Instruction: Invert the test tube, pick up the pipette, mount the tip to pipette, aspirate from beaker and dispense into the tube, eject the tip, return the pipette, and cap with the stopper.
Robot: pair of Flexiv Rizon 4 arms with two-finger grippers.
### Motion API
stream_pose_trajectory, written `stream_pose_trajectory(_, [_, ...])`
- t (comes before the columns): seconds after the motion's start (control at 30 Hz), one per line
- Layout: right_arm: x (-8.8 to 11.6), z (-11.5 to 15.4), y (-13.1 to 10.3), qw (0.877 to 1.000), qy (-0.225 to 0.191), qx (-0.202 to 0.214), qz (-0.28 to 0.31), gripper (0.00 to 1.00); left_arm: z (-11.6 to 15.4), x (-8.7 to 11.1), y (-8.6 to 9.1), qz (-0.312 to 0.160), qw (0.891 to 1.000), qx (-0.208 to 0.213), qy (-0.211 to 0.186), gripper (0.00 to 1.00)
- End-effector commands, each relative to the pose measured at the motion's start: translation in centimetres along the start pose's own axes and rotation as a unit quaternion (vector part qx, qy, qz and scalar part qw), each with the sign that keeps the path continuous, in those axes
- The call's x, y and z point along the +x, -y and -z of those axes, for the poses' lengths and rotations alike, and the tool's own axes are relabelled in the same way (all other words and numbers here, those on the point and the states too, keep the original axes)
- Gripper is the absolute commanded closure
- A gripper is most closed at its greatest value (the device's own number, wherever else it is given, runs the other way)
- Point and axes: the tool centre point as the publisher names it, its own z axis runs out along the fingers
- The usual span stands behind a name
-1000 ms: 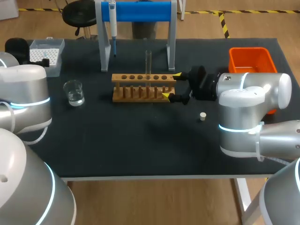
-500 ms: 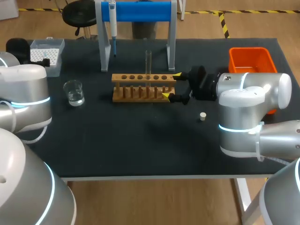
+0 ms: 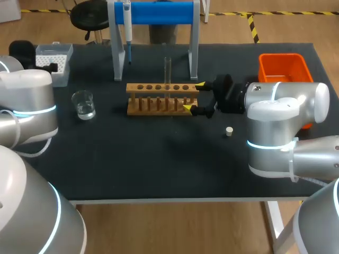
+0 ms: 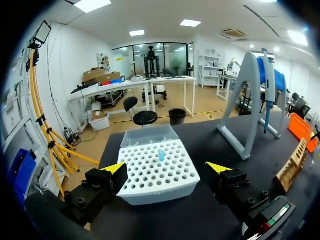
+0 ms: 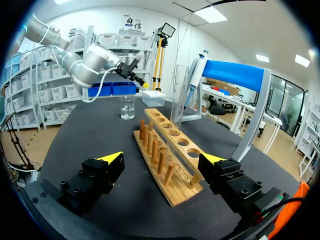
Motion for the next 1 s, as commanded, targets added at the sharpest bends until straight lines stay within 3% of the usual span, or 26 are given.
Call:
stream_pose_trajectory(0.03, [0.0, 0.0, 0.0, 1.000, 0.000, 0.000, 0.000, 0.00, -1.1, -0.2, 0.3, 0.000, 1.000, -0.001, -0.003, 0.00])
stream_pose_trajectory(0.53, [0.0, 0.0, 0.0, 1.000, 0.000, 0.000, 0.000, 0.00, -2.8, -0.2, 0.6, 0.000, 1.000, -0.001, -0.009, 0.00])
stream_pose_trajectory(0.57, [0.0, 0.0, 0.0, 1.000, 0.000, 0.000, 0.000, 0.00, -2.9, -0.2, 0.7, 0.000, 1.000, 0.000, -0.010, 0.17])
stream_pose_trajectory(0.6, [0.0, 0.0, 0.0, 1.000, 0.000, 0.000, 0.000, 0.00, -3.0, -0.1, 0.7, 0.000, 1.000, 0.000, -0.011, 0.47])
stream_pose_trajectory(0.67, [0.0, 0.0, 0.0, 1.000, 0.000, 0.000, 0.000, 0.00, -3.1, -0.1, 0.7, 0.000, 1.000, 0.001, -0.013, 0.51])
stream_pose_trajectory(0.93, [0.0, 0.0, 0.0, 1.000, 0.000, 0.000, 0.000, 0.00, -3.3, 0.0, 0.6, 0.003, 1.000, 0.001, -0.013, 0.35])
stream_pose_trajectory(1.0, [0.0, 0.0, 0.0, 1.000, 0.000, 0.000, 0.000, 0.00, -3.5, 0.0, 0.5, 0.004, 1.000, 0.001, -0.013, 0.40])
